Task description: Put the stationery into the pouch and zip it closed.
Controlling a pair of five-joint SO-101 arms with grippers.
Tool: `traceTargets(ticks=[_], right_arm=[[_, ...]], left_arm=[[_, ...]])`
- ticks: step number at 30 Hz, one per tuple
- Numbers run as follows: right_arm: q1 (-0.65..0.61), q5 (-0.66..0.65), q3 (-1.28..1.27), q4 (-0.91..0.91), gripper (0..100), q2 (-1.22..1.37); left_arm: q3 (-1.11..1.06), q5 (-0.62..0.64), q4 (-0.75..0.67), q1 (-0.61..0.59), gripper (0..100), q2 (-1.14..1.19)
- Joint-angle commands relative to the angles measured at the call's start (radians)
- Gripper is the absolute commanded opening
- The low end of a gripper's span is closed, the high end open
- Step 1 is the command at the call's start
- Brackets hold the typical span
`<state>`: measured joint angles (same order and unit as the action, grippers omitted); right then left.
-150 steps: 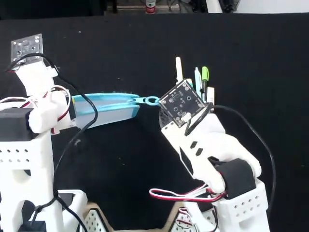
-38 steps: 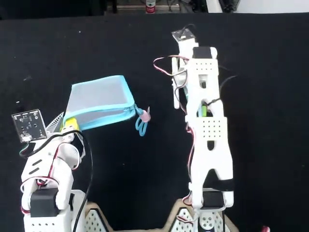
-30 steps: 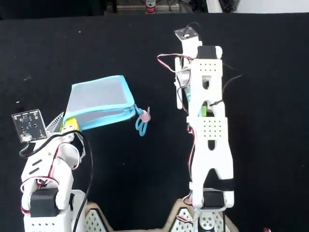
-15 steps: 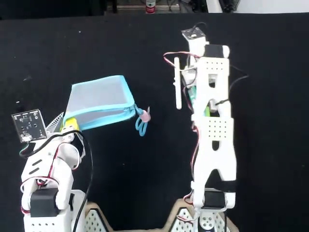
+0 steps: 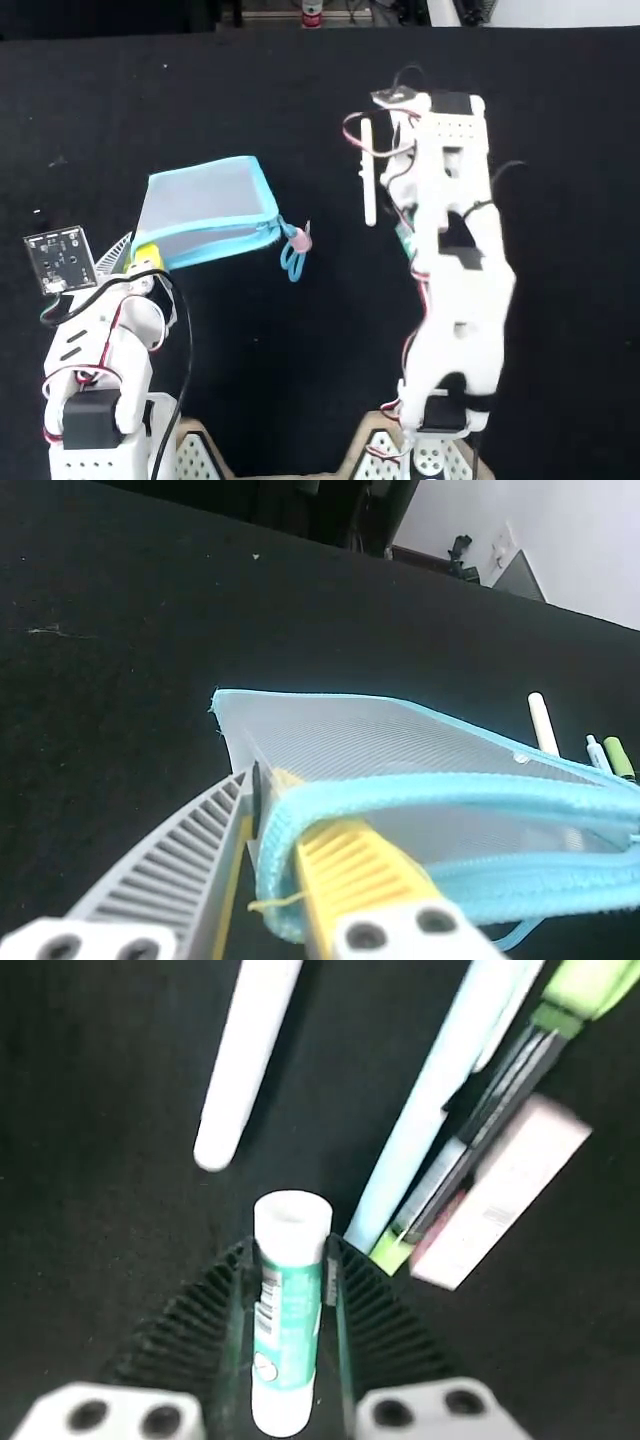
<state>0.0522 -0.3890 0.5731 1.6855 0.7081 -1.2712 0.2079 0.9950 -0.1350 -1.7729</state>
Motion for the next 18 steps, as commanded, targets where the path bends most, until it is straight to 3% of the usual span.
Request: traceTargets(ticks=[1, 5, 8, 13, 18], right_arm=[[-0.018, -0.051, -0.501, -0.264, 1.1, -0.341], [-0.071, -0.097, -0.972, -0.545, 1.1, -0.619], [-0.1, -0.126, -1.176, -0.632, 1.5, -0.797], [-0.138, -0.135, -1.305, -0.635, 12.9, -0.885], [-0.144, -0.137, -1.271, -0.644, 11.8, -0.812]], left_arm=[[0.008, 0.003, 0.003, 0.001, 3, -0.009], [0.008, 0.003, 0.003, 0.001, 3, -0.009], [0.008, 0.003, 0.003, 0.001, 3, -0.009], [0.008, 0.003, 0.003, 0.001, 3, -0.009], [0.008, 0.003, 0.003, 0.001, 3, -0.006]])
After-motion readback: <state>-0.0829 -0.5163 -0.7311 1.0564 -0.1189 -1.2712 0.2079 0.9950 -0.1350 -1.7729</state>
